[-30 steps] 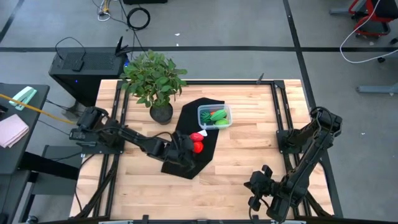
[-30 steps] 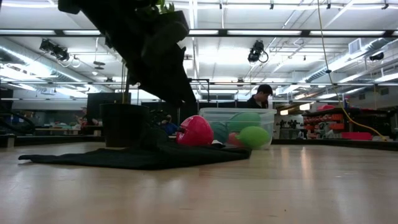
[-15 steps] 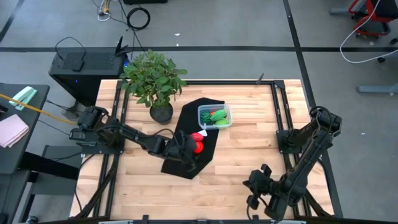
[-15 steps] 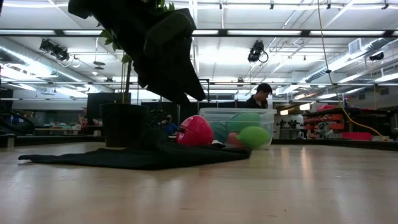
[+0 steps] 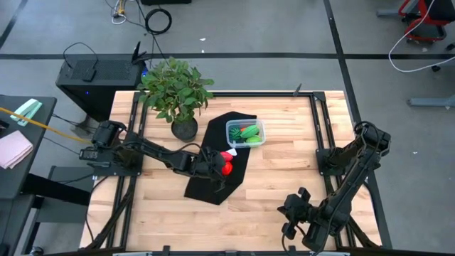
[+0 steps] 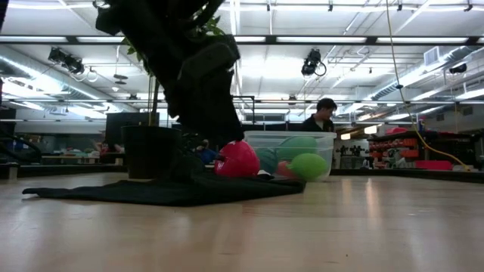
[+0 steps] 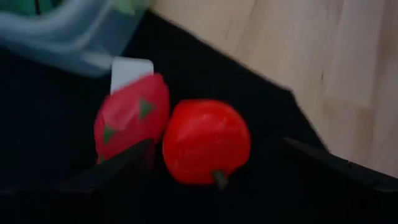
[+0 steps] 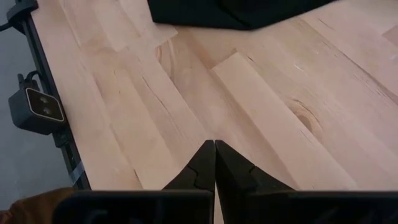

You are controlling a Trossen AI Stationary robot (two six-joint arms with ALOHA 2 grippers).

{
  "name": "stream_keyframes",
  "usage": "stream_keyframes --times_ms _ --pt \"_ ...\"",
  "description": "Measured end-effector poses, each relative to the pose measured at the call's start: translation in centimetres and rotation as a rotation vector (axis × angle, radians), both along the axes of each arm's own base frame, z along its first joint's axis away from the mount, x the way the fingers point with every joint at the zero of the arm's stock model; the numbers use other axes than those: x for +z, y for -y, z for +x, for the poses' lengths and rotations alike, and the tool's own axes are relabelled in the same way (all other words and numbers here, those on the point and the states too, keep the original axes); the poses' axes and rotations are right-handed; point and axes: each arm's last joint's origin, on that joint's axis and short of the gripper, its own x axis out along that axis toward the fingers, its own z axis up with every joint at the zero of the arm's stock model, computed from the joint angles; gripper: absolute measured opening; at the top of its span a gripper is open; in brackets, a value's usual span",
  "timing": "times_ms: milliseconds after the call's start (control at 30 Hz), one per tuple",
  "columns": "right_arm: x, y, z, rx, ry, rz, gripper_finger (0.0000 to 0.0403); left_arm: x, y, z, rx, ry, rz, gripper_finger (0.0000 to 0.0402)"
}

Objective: Pick and placing Produce into tupperware
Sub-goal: Put the apple into the transparent bin

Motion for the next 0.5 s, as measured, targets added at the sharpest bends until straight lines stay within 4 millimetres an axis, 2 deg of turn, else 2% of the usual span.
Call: stream_keyframes --times_ms 500 --pt "0.0 0.1 0.4 -0.006 0.005 0.006 0.0011 -3.0 -0.2 0.7 0.019 -0.067 -0.052 0.0353"
